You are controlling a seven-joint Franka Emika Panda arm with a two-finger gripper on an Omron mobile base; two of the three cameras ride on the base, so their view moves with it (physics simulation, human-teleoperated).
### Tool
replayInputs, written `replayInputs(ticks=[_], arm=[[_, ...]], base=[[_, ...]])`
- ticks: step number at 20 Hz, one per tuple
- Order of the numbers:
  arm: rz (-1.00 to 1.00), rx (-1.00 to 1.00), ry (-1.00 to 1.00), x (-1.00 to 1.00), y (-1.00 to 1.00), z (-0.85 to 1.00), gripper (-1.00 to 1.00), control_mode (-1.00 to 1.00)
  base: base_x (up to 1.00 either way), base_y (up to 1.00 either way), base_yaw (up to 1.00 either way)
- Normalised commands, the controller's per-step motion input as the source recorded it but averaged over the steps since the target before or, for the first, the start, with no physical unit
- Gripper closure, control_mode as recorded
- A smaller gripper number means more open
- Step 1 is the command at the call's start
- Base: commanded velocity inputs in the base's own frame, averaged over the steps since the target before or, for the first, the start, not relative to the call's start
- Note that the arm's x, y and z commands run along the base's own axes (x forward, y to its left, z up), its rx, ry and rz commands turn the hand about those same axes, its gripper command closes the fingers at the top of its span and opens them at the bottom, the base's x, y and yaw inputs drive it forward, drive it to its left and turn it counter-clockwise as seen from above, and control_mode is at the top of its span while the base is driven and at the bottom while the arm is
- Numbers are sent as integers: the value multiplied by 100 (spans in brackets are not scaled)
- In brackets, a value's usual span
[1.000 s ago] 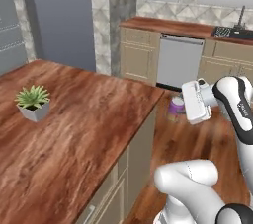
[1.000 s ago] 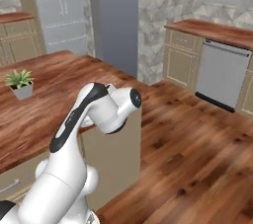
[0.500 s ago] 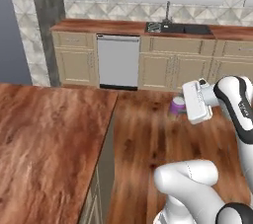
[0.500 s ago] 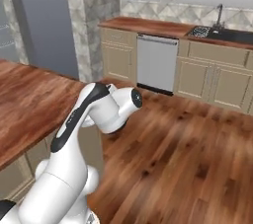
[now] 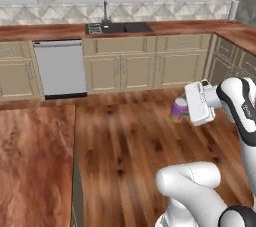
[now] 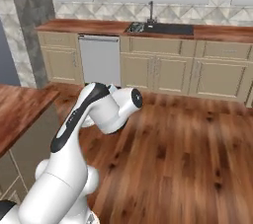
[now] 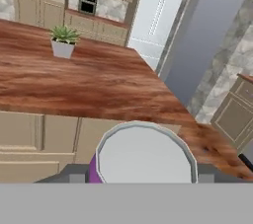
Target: Pick the can from the counter and place it in the open cabinet.
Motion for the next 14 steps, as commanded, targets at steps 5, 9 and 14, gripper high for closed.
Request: replayInputs(ticks=[5, 9, 14], arm=[[0, 0, 0, 0, 0, 0, 100, 100], [0, 0, 0, 0, 0, 0, 100, 100], [0, 0, 0, 0, 0, 0, 100, 100]], base=[[-14, 4, -52], [-12, 1, -52], [-13, 0, -52]])
